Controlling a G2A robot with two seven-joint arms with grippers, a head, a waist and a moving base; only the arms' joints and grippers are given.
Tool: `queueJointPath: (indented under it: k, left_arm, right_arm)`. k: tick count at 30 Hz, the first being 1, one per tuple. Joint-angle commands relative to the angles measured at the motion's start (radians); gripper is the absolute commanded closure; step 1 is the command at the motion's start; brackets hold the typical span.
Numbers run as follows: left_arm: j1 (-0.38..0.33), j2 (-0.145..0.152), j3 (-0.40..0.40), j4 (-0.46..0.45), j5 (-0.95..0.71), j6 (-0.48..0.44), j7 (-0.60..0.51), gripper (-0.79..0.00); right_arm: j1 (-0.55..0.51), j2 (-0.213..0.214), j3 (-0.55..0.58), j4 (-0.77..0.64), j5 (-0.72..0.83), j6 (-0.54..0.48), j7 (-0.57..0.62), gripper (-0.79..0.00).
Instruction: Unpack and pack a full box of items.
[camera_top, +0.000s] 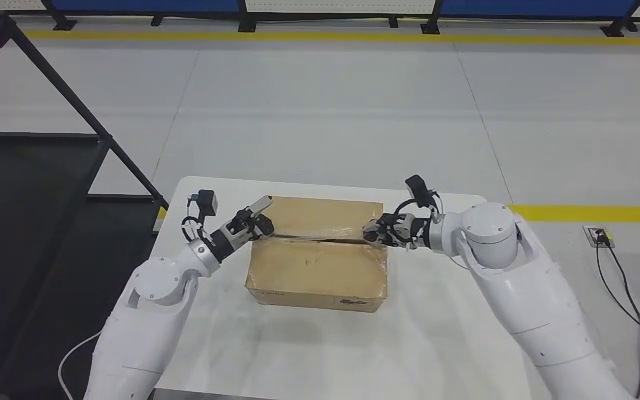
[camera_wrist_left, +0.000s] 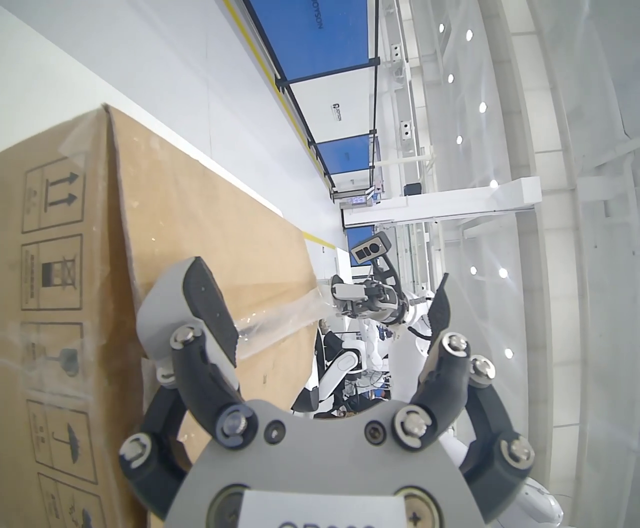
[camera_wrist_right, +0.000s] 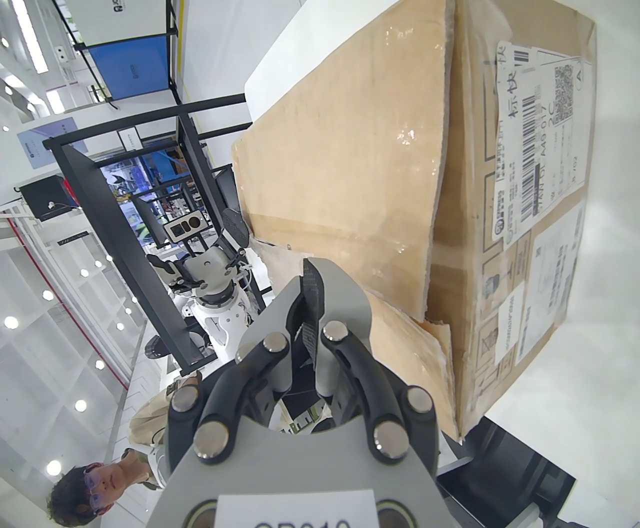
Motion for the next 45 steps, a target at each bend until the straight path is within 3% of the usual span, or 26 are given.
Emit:
queueJointPath:
  k: [1,9,23,36,37,39,41,42,45]
  left_arm:
    - [-0.002,0.0,0.002,0.008,0.004,-0.003,0.0,-0.785]
    - [-0.002,0.002,0.0,0.02,0.009,-0.013,0.001,-0.785]
    - [0.05,0.008,-0.023,-0.066,-0.027,-0.043,-0.009,-0.785]
    - [0.043,0.006,0.0,-0.047,0.004,-0.03,0.007,-0.785]
    - [0.042,0.006,0.001,-0.045,0.003,-0.029,0.007,-0.785]
    - [0.04,0.006,0.002,-0.043,0.003,-0.029,0.007,-0.785]
    - [0.04,0.006,0.003,-0.043,0.003,-0.029,0.007,-0.785]
    - [0.041,0.006,0.003,-0.044,0.002,-0.029,0.008,-0.785]
    - [0.044,0.006,0.002,-0.049,0.0,-0.031,0.007,-0.785]
  right_arm:
    - [0.004,0.0,-0.001,0.006,0.0,-0.003,0.002,0.0]
    - [0.029,-0.003,-0.016,0.043,0.004,-0.007,0.006,0.0]
    - [0.062,-0.009,-0.031,0.105,0.022,-0.015,0.006,0.0]
    - [0.062,-0.007,-0.04,0.115,0.014,-0.028,0.021,0.0]
    - [0.061,-0.006,-0.04,0.114,0.012,-0.029,0.021,-0.022]
    - [0.059,-0.006,-0.039,0.111,0.009,-0.028,0.019,-0.345]
    - [0.057,-0.004,-0.035,0.107,0.009,-0.028,0.014,-0.499]
    - [0.054,-0.003,-0.031,0.102,0.011,-0.029,0.008,-0.634]
    - [0.041,0.001,-0.012,0.081,0.018,-0.03,-0.014,-0.785]
